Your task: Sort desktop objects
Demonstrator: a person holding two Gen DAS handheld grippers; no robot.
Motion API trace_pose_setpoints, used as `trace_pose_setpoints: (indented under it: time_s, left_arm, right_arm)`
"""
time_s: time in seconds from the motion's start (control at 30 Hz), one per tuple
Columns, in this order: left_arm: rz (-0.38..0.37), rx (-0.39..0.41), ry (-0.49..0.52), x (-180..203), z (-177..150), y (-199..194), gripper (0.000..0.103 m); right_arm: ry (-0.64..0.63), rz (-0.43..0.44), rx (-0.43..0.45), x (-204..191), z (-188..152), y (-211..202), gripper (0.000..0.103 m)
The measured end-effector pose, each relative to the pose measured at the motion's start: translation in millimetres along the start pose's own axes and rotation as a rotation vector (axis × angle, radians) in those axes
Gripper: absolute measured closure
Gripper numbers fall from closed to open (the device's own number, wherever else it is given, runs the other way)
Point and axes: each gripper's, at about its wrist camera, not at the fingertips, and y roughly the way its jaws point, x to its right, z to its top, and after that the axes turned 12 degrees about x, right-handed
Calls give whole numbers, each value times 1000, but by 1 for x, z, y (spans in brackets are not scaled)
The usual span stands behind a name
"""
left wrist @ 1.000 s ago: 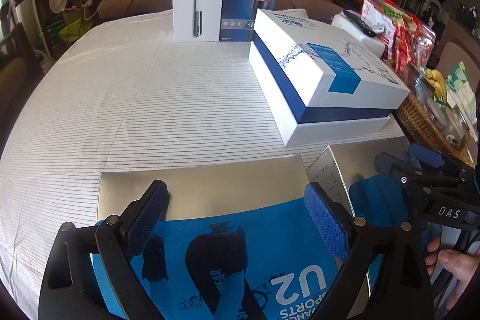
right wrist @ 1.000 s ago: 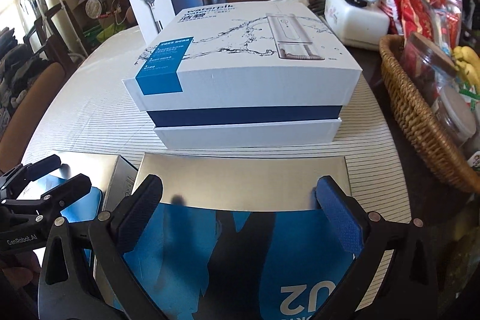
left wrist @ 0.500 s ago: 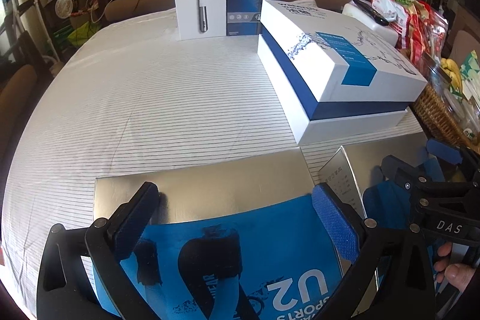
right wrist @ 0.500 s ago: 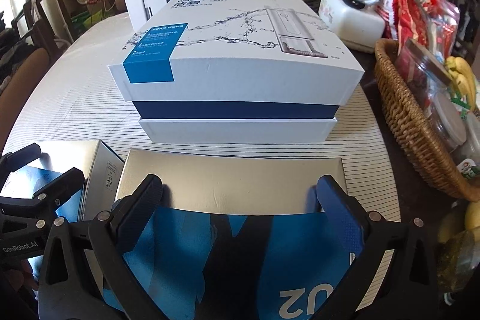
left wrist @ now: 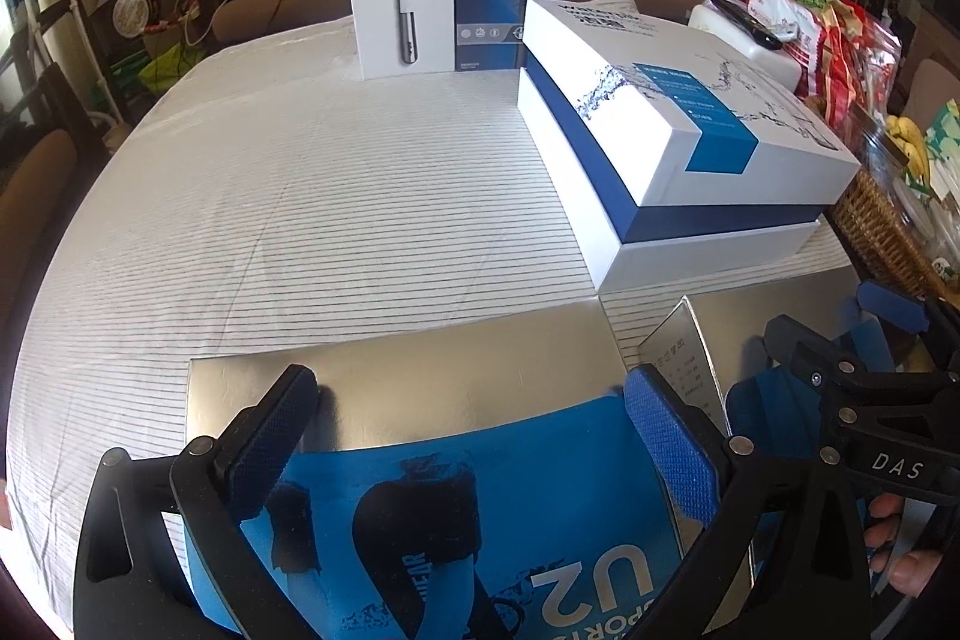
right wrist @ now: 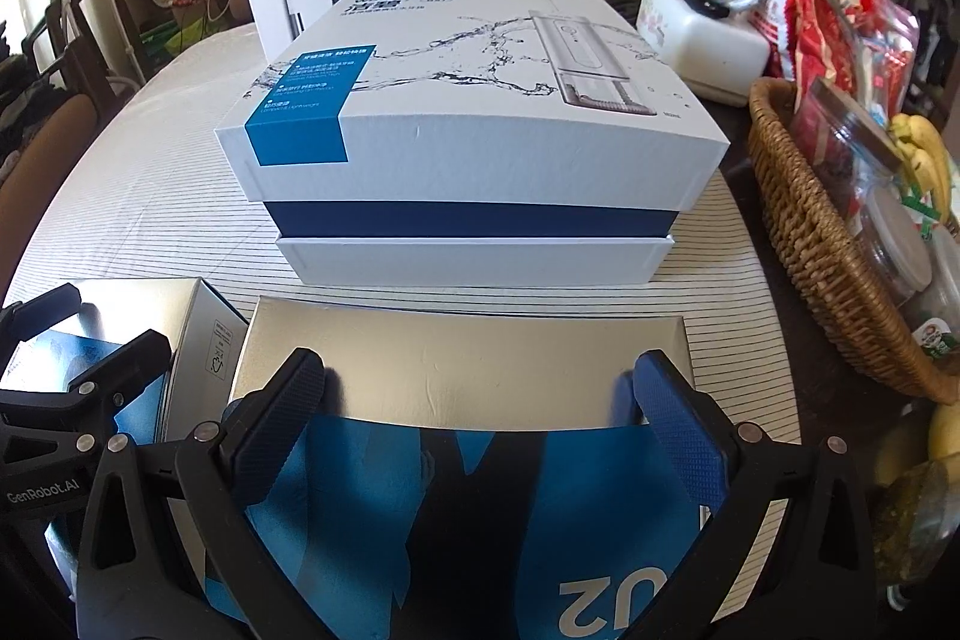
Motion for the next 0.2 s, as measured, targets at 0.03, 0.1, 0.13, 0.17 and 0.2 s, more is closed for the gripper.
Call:
trace_pose_setpoints:
  time_s: [0.03, 0.1, 0.13, 0.17, 0.2]
  left_arm:
    - [-2, -1, -2, 0, 0, 0, 0]
    - [-1, 0, 0, -2, 0, 0, 0]
    - [-3, 1, -2, -4, 0, 0, 0]
    - [-3, 1, -2, -4, 1, 1, 0]
    - [-1, 1, 1, -4, 1, 1, 0]
  right_arm:
    - [0, 0, 0, 0, 0, 0, 0]
    - [-1, 0, -1, 0, 0, 0, 0]
    - [-1, 0, 0, 0, 0, 0, 0]
    - [-1, 0, 0, 0, 0, 0, 0]
    - [-1, 0, 0, 0, 0, 0, 0]
